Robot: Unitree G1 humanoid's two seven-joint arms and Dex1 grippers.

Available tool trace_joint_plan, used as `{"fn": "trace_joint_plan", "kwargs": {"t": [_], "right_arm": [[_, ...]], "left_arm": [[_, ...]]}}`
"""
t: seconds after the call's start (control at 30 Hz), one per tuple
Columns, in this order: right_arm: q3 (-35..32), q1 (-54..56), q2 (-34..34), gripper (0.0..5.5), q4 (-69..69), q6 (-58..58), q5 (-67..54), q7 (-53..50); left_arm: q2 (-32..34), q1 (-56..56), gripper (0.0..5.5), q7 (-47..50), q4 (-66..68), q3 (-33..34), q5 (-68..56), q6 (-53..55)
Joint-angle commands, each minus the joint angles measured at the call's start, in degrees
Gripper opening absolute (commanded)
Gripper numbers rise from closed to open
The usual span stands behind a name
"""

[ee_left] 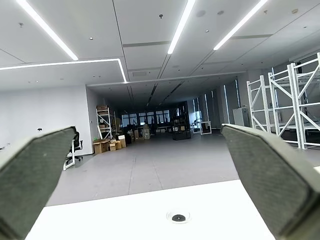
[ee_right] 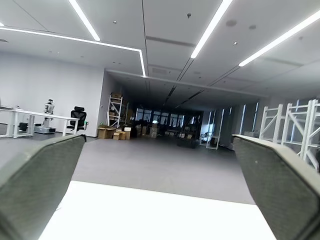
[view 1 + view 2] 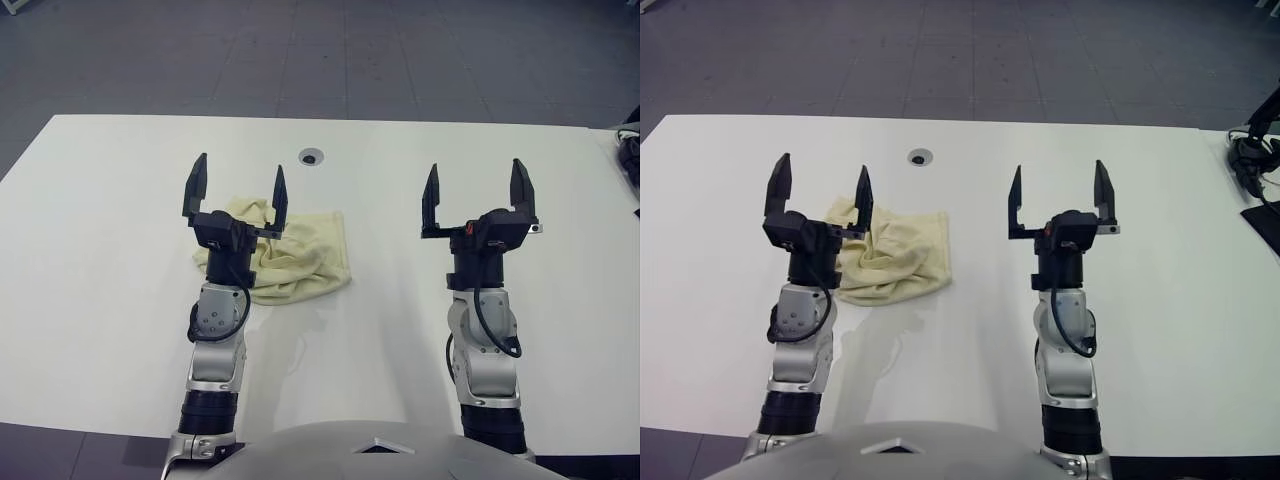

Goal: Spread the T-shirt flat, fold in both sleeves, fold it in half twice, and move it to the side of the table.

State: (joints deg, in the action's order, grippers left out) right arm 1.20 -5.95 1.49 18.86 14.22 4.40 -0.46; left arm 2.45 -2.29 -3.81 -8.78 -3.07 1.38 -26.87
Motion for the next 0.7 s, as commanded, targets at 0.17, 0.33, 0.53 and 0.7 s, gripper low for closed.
{"fn": "trace_joint_plan", "kwargs": {"t": [0.17,0.33,0.53,0.7], "right_arm": [[1.1,-1.59,0.8,5.39,2.03,0.54,-0.79,1.93],[0.55,-1.56,0.8,5.39,2.09,0.0,-3.1,3.14],[0.47,-1.37,0.69,5.39,1.86,-0.92,-3.65,3.36],[-0.52,-1.91,0.78,5.39,2.32,-2.02,-6.78,4.13]], "left_arm": [[0.09,-0.06,5.4,-1.24,-0.87,-1.36,-0.29,0.96],[0.42,0.43,5.4,-1.23,-0.74,-0.43,-1.04,1.78],[0.52,0.4,5.4,-1.31,-0.67,-0.99,-0.02,1.44],[0.55,1.11,5.4,-2.16,0.15,-0.91,-1.65,1.63]]}}
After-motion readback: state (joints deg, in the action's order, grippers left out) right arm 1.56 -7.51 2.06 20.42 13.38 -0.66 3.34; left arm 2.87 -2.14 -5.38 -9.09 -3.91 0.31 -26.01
